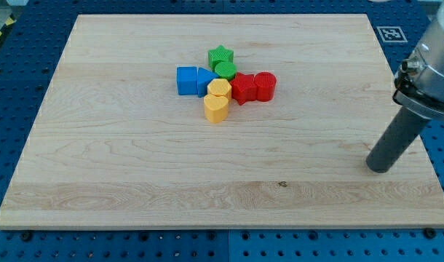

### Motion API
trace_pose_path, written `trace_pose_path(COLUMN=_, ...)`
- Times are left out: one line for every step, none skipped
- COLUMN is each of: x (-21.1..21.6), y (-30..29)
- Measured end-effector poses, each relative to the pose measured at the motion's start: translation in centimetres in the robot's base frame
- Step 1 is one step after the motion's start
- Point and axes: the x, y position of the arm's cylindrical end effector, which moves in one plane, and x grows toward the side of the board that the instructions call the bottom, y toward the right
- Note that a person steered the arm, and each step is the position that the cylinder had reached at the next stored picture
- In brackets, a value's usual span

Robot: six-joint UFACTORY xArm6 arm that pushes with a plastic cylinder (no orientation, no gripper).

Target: Slide the group of block slightly down

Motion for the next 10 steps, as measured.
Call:
trace_pose_path(x=-1.7, y=-2.5)
trace_pose_path(x=-3.2, y=-6.7)
trace_pose_path(x=-3.2, y=-10.6)
trace_pose_path(x=-3.2, y=-15.1)
trace_pose_path(x=-3.2, y=-20.5)
trace_pose_path(x=-3.3, y=-26.5)
trace_pose_path(x=-6.5, y=-32.2)
trace_pose_path(x=-12.1, y=-36.8)
trace_pose_path(x=-18.5, y=-40.4)
trace_pose_path(x=-24.6, y=-40.7)
